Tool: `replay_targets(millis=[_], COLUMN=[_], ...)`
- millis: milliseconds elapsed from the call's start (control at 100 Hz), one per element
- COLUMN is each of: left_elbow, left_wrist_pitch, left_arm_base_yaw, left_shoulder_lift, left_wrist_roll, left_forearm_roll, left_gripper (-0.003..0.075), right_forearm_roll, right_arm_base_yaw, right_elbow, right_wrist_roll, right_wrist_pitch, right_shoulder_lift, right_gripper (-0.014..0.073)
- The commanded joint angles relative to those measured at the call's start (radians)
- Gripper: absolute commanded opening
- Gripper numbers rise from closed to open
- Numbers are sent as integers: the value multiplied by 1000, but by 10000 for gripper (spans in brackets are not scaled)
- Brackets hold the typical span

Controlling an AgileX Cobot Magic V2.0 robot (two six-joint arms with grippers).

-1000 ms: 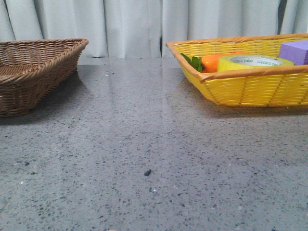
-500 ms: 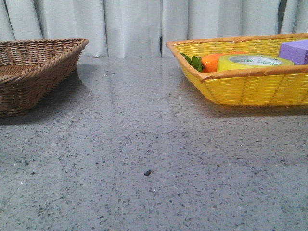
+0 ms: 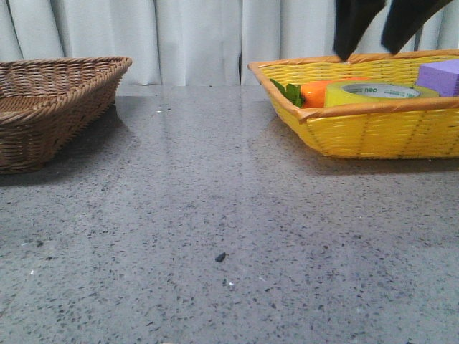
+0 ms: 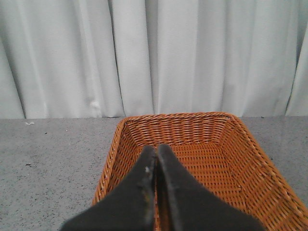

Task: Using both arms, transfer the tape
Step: 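Lower the right gripper into the yellow basket and grasp the tape roll, then carry the tape roll with the right gripper and set it on the table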

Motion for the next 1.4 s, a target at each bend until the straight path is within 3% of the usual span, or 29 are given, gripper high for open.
replay_targets(millis=[0, 590, 660, 830, 920, 1390], left_elbow=[-36, -36, -36, -36, -36, -36], left_wrist_pitch=[-72, -72, -72, -72, -72, -72], left_arm_base_yaw=[-2, -2, -2, -2, -2, -2], left_shoulder_lift=[10, 10, 10, 10, 10, 10], left_wrist_roll=[-6, -6, -6, -6, -6, -6], left_forearm_roll=[-9, -9, -9, -9, -9, -9], left_gripper=[-21, -21, -21, -21, -21, -21], right_forearm_roll=[-8, -1, -1, -1, -1, -27], right_arm_base_yaw=[1, 1, 1, 1, 1, 1], right_elbow=[-71, -128, -128, -128, -128, -194], right_wrist_roll=[-9, -9, -9, -9, -9, -9], right_wrist_pitch=[-17, -6, -6, -4, -4, 43], right_shoulder_lift=[19, 183, 183, 183, 183, 133], right_gripper=[350, 339, 279, 24, -68, -74])
